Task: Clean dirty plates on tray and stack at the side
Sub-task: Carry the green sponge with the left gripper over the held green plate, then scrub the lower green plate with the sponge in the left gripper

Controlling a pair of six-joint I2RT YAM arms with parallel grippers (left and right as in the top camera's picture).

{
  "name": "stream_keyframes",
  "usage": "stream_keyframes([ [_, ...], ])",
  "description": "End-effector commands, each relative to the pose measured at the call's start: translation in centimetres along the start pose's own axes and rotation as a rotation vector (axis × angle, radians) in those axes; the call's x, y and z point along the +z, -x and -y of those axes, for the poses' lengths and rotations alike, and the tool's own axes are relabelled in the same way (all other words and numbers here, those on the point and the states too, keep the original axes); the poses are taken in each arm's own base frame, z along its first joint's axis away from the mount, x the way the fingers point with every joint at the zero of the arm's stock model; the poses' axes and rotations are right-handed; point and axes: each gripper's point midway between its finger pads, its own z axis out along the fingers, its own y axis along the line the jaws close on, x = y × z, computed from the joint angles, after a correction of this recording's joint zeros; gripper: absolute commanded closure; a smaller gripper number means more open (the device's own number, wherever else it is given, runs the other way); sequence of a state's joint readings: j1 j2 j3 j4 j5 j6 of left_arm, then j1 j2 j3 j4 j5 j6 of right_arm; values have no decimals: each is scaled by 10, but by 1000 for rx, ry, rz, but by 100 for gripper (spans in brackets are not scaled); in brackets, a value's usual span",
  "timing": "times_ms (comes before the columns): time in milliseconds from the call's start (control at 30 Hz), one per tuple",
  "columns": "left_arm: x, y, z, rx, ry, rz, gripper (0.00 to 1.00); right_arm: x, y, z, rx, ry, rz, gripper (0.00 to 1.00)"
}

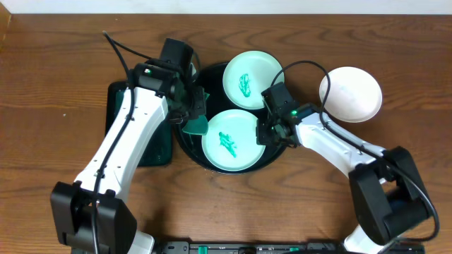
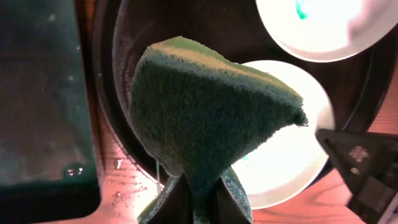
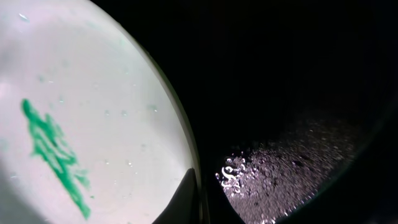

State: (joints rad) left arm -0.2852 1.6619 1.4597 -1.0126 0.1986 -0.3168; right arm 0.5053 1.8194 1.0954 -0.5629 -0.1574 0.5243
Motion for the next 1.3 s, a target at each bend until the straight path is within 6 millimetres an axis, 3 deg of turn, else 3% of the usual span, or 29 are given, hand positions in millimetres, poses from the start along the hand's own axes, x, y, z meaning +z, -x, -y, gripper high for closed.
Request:
stream_keyframes([
  [0,2,3,9,16,-17,10,93,10,-6,5,29,-8,-32,99],
  [133,23,1,16,29,-23,-36,93,14,-11,3,26,-4,-51,99],
  [433,100,-24,42,75,-49,-221,93,14,-14,0,19,1,-60,99],
  [700,149,-47,31,32,14,-348,93,14,-16,0,20,4,-67,99],
  [800,155,-58,40,50,-41,-402,93,14,-16,0,20,4,-68,99],
  [1000,144,-85,99,151,-303,-494,93,14,-16,0,21,2,-70,99],
  [1100,141,-93,119,181,-373,-510,93,14,-16,0,21,2,-70,99],
  [1267,144,-95,119,186,-348,-503,93,14,-16,0,21,3,-70,99],
])
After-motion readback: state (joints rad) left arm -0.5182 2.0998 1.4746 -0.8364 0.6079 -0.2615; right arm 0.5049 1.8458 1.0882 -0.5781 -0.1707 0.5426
